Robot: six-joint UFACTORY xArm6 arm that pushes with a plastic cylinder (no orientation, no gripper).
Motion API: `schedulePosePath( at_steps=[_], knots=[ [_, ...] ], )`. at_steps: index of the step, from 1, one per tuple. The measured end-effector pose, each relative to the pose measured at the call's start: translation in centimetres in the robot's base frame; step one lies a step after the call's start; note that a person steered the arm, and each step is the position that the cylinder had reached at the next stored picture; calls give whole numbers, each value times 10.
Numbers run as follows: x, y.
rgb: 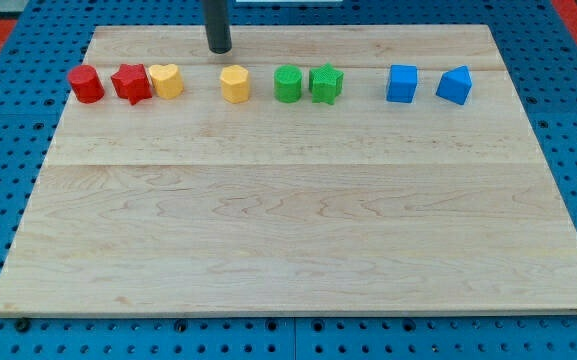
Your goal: Place the arm above the green star
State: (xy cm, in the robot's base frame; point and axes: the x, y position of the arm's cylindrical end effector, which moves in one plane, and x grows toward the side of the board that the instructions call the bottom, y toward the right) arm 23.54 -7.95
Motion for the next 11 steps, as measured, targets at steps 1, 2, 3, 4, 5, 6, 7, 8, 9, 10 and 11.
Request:
schedulePosePath(
  at_steps=[1, 2, 3, 4, 5, 6, 7, 8, 9, 10, 11],
  knots=[
    [0, 56],
    [0, 82],
    [0, 83],
    [0, 83],
    [0, 84],
    [0, 85],
    [3, 82],
    [4, 75],
    [6, 74],
    [6, 97],
    [6, 124]
  ],
)
